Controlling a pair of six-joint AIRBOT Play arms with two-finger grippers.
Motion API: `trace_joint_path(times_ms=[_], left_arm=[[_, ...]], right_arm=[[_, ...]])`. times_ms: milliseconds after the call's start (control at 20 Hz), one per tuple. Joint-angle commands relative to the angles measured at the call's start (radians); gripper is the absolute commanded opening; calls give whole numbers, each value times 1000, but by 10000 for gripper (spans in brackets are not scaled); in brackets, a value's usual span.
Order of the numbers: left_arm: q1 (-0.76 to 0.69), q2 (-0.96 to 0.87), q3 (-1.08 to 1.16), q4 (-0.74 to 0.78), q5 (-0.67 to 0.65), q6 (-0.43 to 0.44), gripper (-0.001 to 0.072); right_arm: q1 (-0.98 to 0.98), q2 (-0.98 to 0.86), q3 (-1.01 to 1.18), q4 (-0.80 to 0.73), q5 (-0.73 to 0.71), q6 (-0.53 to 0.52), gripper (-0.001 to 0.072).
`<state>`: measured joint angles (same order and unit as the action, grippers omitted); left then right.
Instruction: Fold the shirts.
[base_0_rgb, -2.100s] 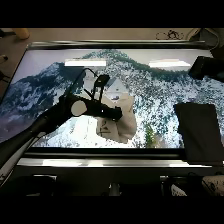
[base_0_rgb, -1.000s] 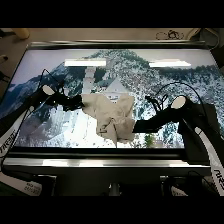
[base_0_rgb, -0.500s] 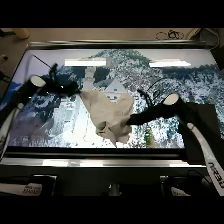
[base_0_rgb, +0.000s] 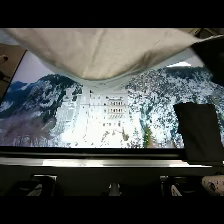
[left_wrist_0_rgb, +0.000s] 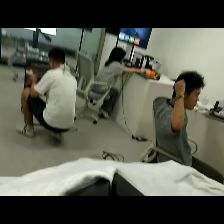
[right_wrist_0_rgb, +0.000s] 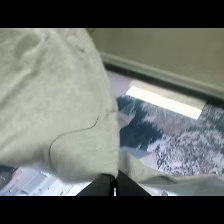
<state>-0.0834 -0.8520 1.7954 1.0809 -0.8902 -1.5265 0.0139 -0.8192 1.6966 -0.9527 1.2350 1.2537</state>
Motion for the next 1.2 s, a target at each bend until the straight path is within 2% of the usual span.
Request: trace_joint_path(times_ms=[0, 150, 200, 350, 450, 550, 600, 700, 800, 850, 900, 950, 1050, 1150], left_arm=[[1, 128, 29, 47, -99, -58, 24], [1, 101, 11, 138, -252, -63, 24], [1, 84, -15, 193, -251, -63, 24], [1, -38, -86, 308, -93, -28, 24], [-2, -199, -94, 272, 55, 6, 24], [-13, -372, -93, 193, 213, 70, 24], [-15, -463, -84, 173, 275, 72, 24], [-26, -639, -56, 123, 277, 68, 26], [-40, -785, -55, 29, 194, 45, 29], [-47, -839, -55, -15, 131, 24, 72], [-53, -880, -55, -55, 68, 5, 275], [-54, -900, -55, -77, -8, -3, 718], [-16, -890, -18, -22, -222, -7, 720], [55, -868, 42, 87, -562, -79, 720]], right_arm=[[-8, 87, 62, -36, -56, 90, 20], [-8, 53, 62, -96, -77, 98, 20], [-8, 20, 62, -129, -47, 117, 20], [-8, -153, 57, -149, 165, 147, 20], [-8, -296, 49, -132, 223, 167, 20], [10, -436, 48, -147, 192, 167, 20], [28, -507, 48, -161, 166, 168, 20], [56, -636, 48, -183, 133, 187, 20], [72, -761, 48, -183, 109, 238, 20], [71, -802, 48, -187, 100, 256, 20], [71, -829, 48, -190, 96, 267, 20], [71, -841, 48, -210, 97, 269, 20], [71, -832, 48, -271, 109, 269, 20], [71, -812, 48, -371, 154, 268, 20]])
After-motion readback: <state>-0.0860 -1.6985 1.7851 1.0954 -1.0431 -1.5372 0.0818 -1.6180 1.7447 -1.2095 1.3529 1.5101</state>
